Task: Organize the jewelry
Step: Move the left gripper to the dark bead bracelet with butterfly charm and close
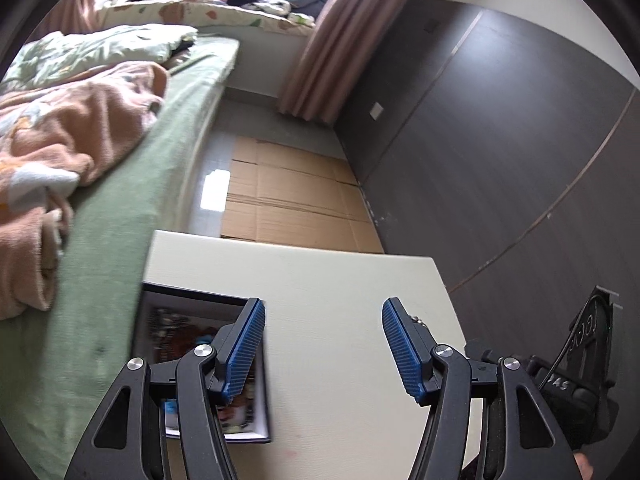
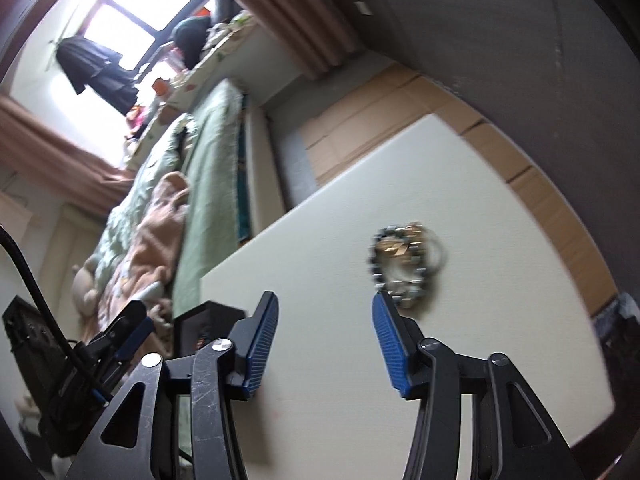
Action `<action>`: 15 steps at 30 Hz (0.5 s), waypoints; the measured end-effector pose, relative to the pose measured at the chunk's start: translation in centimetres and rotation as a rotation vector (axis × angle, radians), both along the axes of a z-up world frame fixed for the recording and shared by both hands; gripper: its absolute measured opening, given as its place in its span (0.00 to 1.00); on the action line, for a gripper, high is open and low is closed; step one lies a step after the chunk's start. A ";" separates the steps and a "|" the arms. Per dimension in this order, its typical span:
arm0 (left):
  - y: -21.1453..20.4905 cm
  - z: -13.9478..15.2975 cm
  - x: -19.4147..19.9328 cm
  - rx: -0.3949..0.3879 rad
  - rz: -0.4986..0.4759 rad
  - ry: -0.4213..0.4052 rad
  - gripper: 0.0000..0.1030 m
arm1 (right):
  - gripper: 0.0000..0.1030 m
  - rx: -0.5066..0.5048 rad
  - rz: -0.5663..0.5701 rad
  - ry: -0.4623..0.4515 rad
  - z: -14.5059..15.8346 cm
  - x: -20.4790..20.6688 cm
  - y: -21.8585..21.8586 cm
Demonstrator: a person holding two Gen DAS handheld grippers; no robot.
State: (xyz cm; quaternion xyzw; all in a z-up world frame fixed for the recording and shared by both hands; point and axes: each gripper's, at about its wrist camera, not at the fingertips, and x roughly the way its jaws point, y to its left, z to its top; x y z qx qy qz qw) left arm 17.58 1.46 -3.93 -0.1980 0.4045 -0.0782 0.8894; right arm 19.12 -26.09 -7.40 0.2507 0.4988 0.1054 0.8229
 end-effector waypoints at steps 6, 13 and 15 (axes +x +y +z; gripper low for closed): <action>-2.9 -1.3 1.5 0.006 -0.048 0.016 0.60 | 0.70 0.004 -0.065 0.023 -0.1 0.0 -2.6; -6.6 -3.3 3.6 0.052 -0.119 0.045 0.60 | 0.70 0.012 -0.176 0.099 -1.9 1.0 -5.7; -7.8 -4.0 4.0 0.083 -0.147 0.054 0.58 | 0.70 0.017 -0.207 0.108 -2.2 1.2 -6.6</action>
